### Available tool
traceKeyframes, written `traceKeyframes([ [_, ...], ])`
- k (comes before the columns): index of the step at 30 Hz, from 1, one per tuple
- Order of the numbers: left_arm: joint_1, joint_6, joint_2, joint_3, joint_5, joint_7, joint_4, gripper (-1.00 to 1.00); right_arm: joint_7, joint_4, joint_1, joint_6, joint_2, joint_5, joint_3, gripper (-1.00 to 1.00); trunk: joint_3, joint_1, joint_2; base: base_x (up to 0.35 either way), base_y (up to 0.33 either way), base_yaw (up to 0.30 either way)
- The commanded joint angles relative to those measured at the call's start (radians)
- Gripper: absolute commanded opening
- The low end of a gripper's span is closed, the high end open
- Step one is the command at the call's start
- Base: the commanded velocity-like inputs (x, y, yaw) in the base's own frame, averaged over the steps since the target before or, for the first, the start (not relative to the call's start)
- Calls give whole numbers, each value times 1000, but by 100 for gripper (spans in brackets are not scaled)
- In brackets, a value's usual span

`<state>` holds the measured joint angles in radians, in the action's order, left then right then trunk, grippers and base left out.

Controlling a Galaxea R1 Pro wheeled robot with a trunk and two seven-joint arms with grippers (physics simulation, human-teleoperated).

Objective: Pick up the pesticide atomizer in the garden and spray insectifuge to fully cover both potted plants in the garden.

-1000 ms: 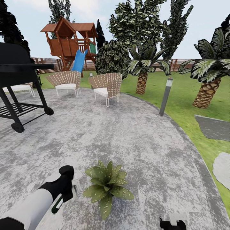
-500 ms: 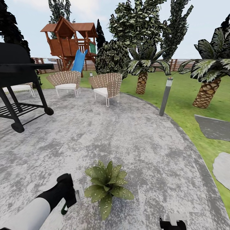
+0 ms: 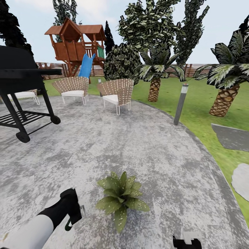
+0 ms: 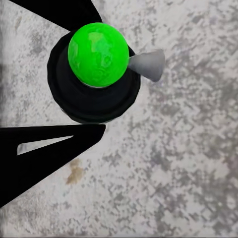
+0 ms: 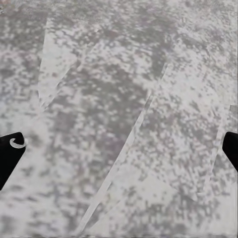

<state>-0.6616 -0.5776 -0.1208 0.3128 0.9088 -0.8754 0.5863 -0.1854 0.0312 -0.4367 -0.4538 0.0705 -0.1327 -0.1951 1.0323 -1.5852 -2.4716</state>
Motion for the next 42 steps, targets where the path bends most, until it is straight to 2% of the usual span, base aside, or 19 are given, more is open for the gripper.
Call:
traceKeyframes([
  [1, 2, -4, -1, 5, 3, -5, -1, -100, -2, -1, -1, -3, 0, -10, -9, 100, 1, 1, 0, -86, 103, 0],
  [8, 5, 2, 4, -2, 3, -5, 10, -100, -2, -1, -1, -3, 0, -10, -9, 100, 1, 1, 0, -14, 16, 0],
  [11, 5, 3, 3, -47, 2, -5, 12, -100, -2, 0, -1, -3, 0, -10, -9, 100, 1, 1, 0, 0, 0, -68],
  [13, 6, 6, 3, -92, 4, -6, 12, -100, -2, 1, -1, -3, 0, -10, -9, 100, 1, 1, 0, 0, 0, -236],
  [15, 5, 7, 4, -106, 4, -6, 12, -100, -3, 1, -1, -3, 0, -10, -9, 100, 1, 1, 0, 0, 0, -283],
  [20, 7, 8, 10, -102, 12, -7, 12, -100, -3, 1, -1, -3, 0, -10, -9, 100, 1, 1, 0, 0, 0, -297],
  [24, 7, 7, 4, -108, 8, -7, 12, -100, -3, 1, -1, -3, -1, -10, -9, 100, 1, 1, 0, -64, 0, -161],
  [33, 7, 8, 5, -104, 10, -7, 12, -100, -3, 1, -1, -3, -1, -10, -9, 100, 1, 1, 0, -316, -6, -6],
  [40, 7, 8, 9, -109, 6, -5, 15, -100, -3, 1, -1, -3, -1, -10, -10, 100, 1, 1, 0, -316, -157, 0],
  [41, 7, 14, 9, -111, 3, -5, 15, -100, -3, 1, -1, -3, -1, -10, -10, 100, 1, 1, 0, -310, -130, 0],
  [42, 7, 51, 8, -111, 1, -5, 9, -100, -1, 1, -1, -3, -1, -9, -11, 100, 1, 1, 0, -222, -42, 0],
])
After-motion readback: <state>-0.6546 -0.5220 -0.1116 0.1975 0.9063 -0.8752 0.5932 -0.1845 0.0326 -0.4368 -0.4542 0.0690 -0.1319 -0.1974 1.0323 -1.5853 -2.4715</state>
